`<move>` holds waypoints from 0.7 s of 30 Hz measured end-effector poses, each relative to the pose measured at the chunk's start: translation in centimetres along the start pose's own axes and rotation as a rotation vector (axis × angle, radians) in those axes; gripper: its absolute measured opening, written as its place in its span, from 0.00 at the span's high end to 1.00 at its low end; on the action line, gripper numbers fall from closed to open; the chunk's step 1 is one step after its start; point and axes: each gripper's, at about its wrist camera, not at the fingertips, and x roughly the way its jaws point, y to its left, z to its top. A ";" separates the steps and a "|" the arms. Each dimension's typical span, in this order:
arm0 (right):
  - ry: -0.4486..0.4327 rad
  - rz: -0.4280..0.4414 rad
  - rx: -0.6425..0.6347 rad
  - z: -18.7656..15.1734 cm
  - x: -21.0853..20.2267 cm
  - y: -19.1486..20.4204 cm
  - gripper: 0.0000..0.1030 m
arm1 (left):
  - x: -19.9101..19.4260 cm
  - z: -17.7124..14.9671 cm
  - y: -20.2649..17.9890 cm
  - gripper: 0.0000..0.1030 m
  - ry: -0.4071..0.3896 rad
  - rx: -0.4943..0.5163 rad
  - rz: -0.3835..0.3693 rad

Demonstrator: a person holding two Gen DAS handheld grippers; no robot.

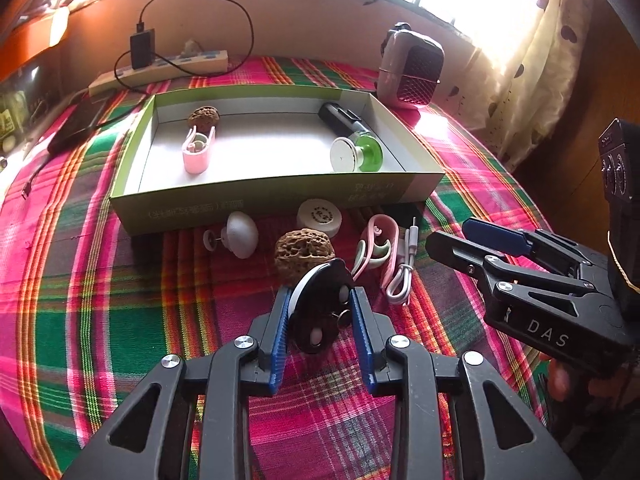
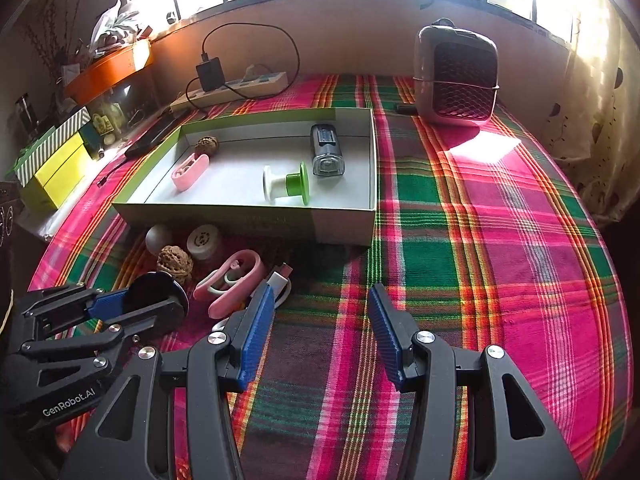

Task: Organize objects
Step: 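Close the right gripper on the white USB cable while the left gripper holds the disc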

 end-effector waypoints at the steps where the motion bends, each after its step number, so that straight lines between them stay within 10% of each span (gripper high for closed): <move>1: 0.001 0.000 -0.004 0.0 0.0 0.2 0.52 | -0.1 -0.1 0.1 0.74 -0.001 -0.003 0.001; 21: 0.059 -0.078 -0.106 0.0 1.6 2.4 0.52 | -0.9 -0.7 1.5 0.74 -0.008 -0.026 0.000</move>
